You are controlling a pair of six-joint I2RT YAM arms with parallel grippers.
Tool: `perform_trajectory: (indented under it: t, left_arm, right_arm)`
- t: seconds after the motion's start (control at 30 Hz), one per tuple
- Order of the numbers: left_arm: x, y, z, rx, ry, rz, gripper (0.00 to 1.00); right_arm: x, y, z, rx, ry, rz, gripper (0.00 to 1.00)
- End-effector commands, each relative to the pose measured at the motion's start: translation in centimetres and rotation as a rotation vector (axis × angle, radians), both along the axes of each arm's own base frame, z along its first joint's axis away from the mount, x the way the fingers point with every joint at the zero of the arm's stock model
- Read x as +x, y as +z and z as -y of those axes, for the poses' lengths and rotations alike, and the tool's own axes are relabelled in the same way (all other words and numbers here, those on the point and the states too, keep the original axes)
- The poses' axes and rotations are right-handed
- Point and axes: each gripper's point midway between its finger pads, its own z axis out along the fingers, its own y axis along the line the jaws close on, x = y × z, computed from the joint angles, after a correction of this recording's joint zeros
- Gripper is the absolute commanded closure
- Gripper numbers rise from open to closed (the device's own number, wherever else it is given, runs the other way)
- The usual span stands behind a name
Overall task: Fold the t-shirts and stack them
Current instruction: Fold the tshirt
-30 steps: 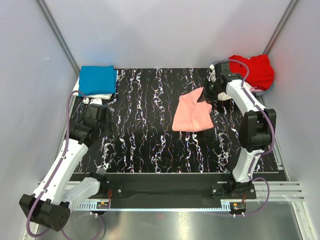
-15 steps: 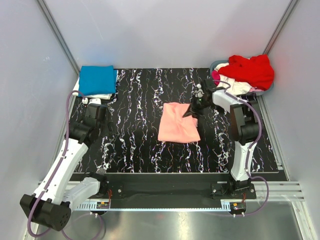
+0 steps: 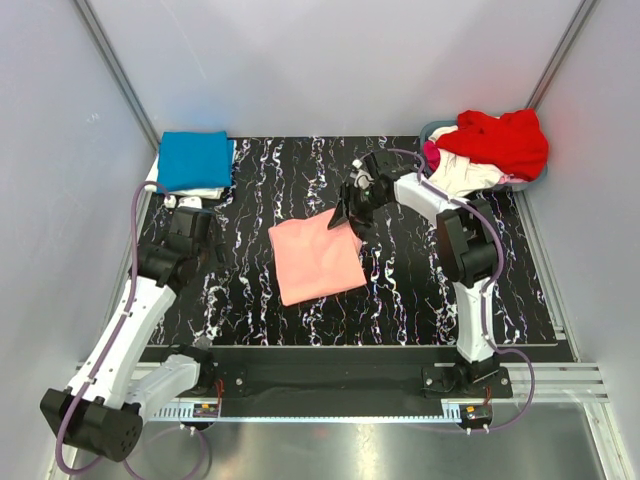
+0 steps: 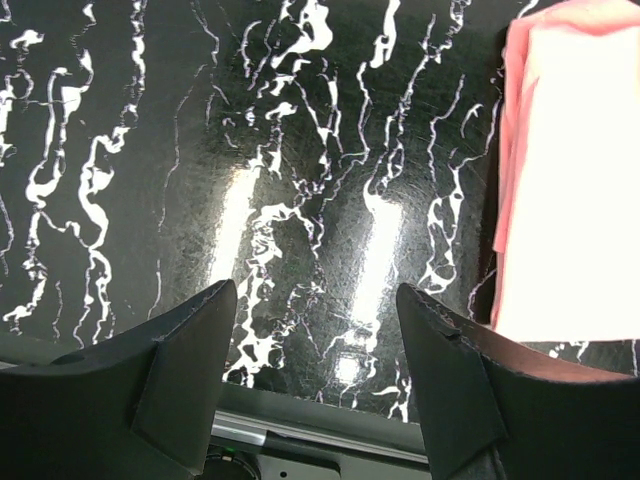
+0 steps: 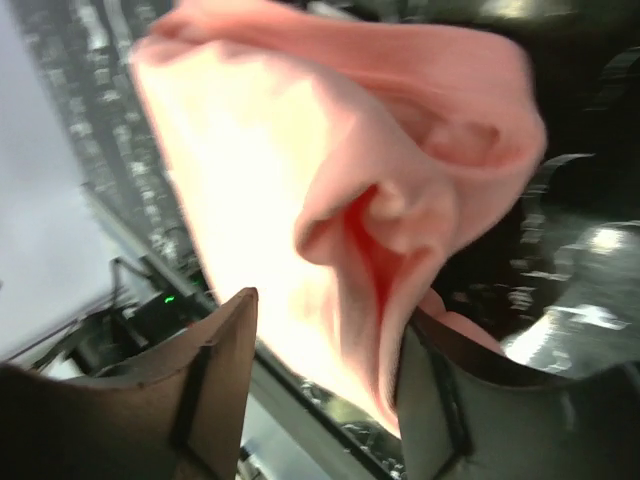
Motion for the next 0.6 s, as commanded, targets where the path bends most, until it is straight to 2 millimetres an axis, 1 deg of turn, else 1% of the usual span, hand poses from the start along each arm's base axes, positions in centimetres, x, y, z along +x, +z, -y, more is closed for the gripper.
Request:
perform_trajectory:
  t: [0.0,0.03,0.07,0.1,0.13,0.17,0.23,0.27,0.33,0.37,0.4,0.43,0.47,0.5,0.53,0.57]
  left_arm:
    - [0.8,0.4,0.9,-0.03,-0.035,0.008,0.3]
    - [0.8,0.4,0.9,-0.03,-0.033,-0.001,0.3]
    - [0.7,0.1,1.0,-0.037,-0.022,-0.02,0.3]
    - [1.0,0.2,1.3,-0.063,-0.002,-0.012,0.3]
    - [1.2,0.2,1.8,-0.089,-0.002,-0.011,0.3]
    - [1.9,0.2,3.1,-0.156,-0.023,0.002,0.3]
    - [2.5,-0.7,4.6,-0.222,-0.049,-0.014,0.3]
    - [3.2,-0.7,5.2,-0.249,-0.043,0.002,0.31]
    - [3.7,-1.6,5.9,-0.273,-0.042,-0.028,0.33]
    - [4.2,-1.6,6.2,-0.29,-0.04,-0.02,0.34]
    - [4.3,-1.9,6.4,-0.299,-0.041,-0.027,0.35]
    - [4.4,-2.1,6.8,-0.312,-0.047,-0.036,0.35]
    - [4.6,-2.1,7.1,-0.326,-0.045,-0.029,0.35]
    - [4.6,-2.3,7.2,-0.33,-0.047,-0.031,0.36]
    - [4.6,-2.2,7.3,-0.335,-0.049,-0.026,0.36]
    - [4.6,-2.3,7.4,-0.341,-0.045,-0.022,0.36]
  right_arm:
    - [0.2,-2.6,3.2,-0.2,-0.006,-0.011,0.4]
    - [0.3,-2.9,3.5,-0.223,-0.009,-0.011,0.38]
    - [0.4,-3.4,4.3,-0.261,-0.015,-0.005,0.37]
    - [0.6,-3.5,4.9,-0.279,-0.027,-0.002,0.34]
    - [0.7,-3.5,5.3,-0.296,-0.034,0.002,0.33]
    - [0.8,-3.5,6.2,-0.342,-0.047,0.013,0.32]
    - [1.3,-3.0,7.3,-0.385,-0.066,0.038,0.31]
    - [1.3,-2.0,7.5,-0.39,-0.06,0.067,0.3]
    - [1.2,-1.0,8.0,-0.399,-0.061,0.099,0.25]
    - [1.2,0.3,8.1,-0.397,-0.065,0.133,0.23]
    - [1.0,0.5,8.5,-0.407,-0.07,0.137,0.23]
    - [0.9,1.8,8.6,-0.402,-0.078,0.169,0.22]
    - [0.7,2.0,8.7,-0.397,-0.081,0.173,0.22]
    - [0.0,1.5,9.0,-0.4,-0.08,0.159,0.21]
    - [-0.2,2.2,8.6,-0.366,-0.086,0.169,0.21]
    - [-0.6,2.4,8.4,-0.346,-0.089,0.165,0.21]
